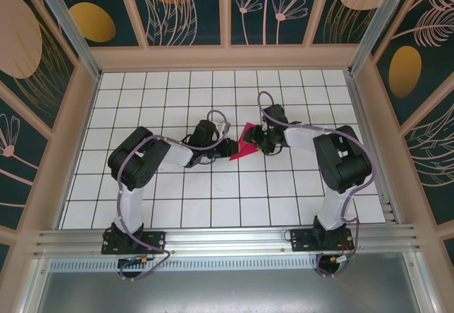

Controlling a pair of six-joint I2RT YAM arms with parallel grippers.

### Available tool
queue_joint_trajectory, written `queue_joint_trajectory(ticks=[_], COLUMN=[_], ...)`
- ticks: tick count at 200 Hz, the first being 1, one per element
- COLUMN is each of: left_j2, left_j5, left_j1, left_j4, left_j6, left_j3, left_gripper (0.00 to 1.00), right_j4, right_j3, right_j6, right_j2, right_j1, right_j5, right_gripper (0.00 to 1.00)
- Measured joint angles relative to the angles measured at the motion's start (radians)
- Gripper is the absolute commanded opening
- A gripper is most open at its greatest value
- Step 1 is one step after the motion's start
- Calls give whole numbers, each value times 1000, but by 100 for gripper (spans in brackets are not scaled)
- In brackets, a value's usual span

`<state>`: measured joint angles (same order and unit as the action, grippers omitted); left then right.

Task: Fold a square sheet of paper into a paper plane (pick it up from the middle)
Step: Fourth fold the wing at the center of the table.

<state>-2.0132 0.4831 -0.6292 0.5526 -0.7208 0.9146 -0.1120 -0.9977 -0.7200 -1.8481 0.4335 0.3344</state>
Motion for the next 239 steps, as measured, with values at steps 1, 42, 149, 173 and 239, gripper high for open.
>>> queue_joint_trajectory(ticks=[1, 42, 149, 173, 239], left_j2=[3, 82, 105, 84, 27], left_j5=[-4, -82, 4, 46, 80], left_j1=[0, 9, 10, 9, 9], left_j4=[-6, -122, -10, 24, 9], left_j6=[6, 20, -62, -71, -69], left_j3=[2, 6, -31, -30, 10], left_gripper=[28, 40, 21, 18, 12], right_j4=[-1, -57, -140, -151, -166], right_j3=[-1, -48, -119, -129, -143], right_j6=[0, -10, -19, -19, -19], right_j2=[0, -26, -65, -71, -78], right_j1=[0, 5, 13, 13, 13], right_j5=[-1, -18, -26, -23, -18], right_gripper=[56, 56, 65, 67, 68])
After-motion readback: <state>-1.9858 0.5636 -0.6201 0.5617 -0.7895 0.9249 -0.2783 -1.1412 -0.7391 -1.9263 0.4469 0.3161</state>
